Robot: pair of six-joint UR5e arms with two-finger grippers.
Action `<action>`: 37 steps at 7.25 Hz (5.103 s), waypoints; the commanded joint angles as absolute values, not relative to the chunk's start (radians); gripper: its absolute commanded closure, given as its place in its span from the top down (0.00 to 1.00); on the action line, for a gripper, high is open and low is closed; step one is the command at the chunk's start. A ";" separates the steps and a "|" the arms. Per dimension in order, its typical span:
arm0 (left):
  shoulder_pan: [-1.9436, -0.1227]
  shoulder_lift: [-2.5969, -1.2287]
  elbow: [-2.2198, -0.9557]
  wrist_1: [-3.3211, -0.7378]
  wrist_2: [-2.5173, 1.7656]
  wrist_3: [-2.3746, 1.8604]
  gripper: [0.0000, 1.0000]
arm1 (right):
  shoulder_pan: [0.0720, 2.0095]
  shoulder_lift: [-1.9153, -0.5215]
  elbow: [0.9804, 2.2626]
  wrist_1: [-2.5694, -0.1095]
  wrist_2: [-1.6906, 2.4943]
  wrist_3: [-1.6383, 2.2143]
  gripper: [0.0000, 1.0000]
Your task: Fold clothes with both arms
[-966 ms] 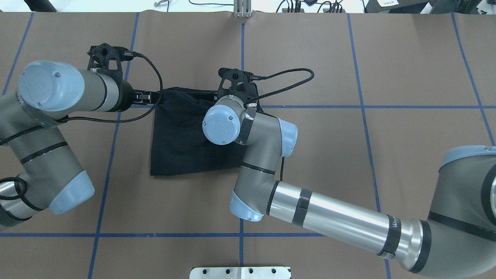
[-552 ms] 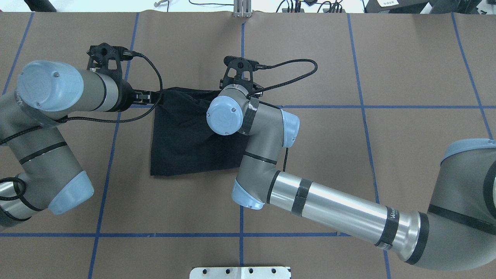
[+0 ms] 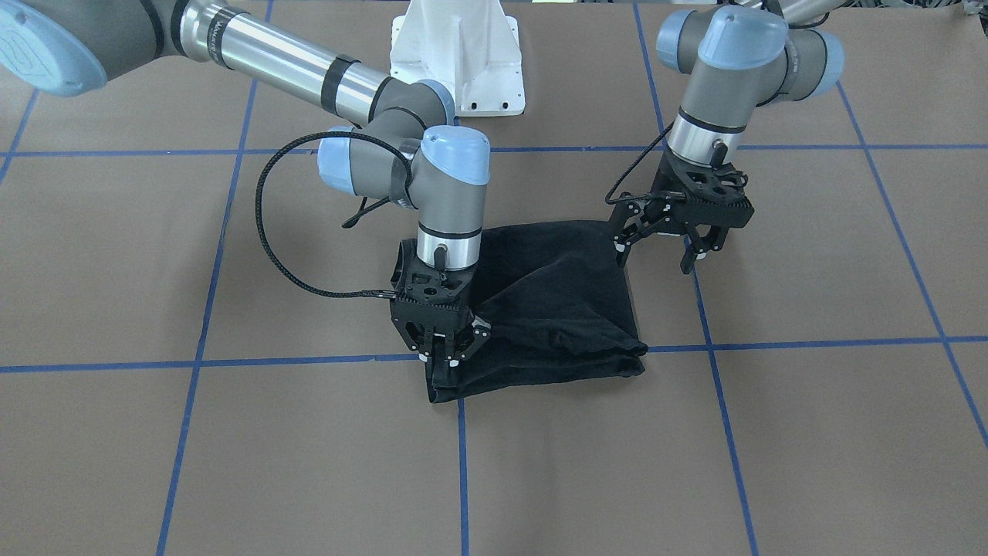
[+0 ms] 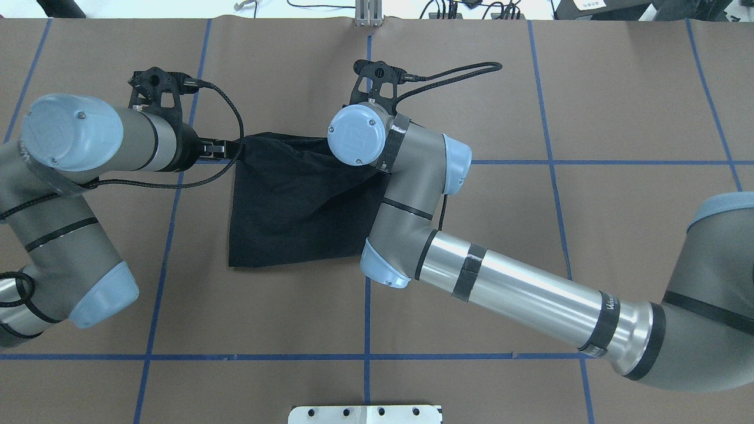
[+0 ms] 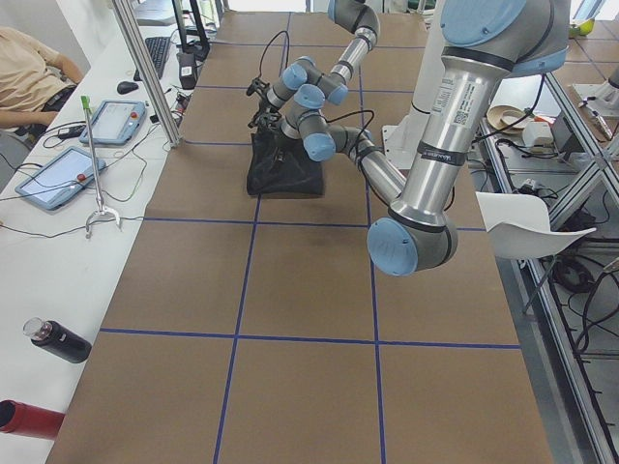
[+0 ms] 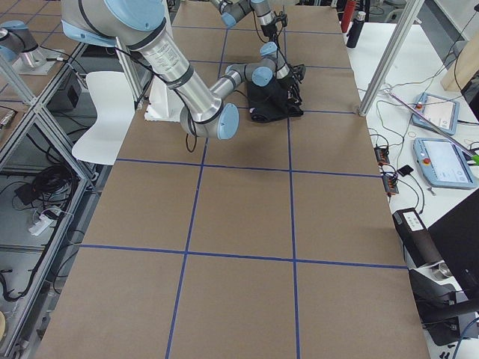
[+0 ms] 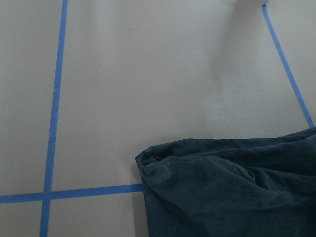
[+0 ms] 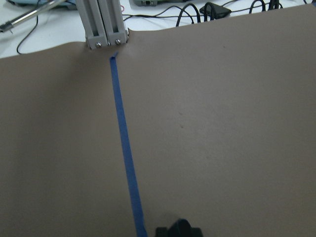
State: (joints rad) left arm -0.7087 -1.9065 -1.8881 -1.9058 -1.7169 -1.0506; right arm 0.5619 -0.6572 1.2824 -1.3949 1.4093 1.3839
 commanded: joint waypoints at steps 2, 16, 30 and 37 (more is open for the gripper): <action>-0.710 -1.812 -1.987 -1.904 -1.780 -1.010 1.00 | 0.669 -0.996 1.824 -1.641 1.738 1.072 0.99; -1.589 -1.367 -1.711 -1.898 -2.223 0.243 1.00 | 1.555 -1.793 1.870 -1.589 2.266 0.009 1.00; -1.617 -1.246 -1.703 -1.901 -2.255 0.235 1.00 | 1.555 -1.815 1.873 -1.525 2.267 0.015 1.00; -1.617 -1.247 -1.713 -1.902 -2.256 0.241 1.00 | 1.554 -1.847 1.875 -1.525 2.273 0.009 1.00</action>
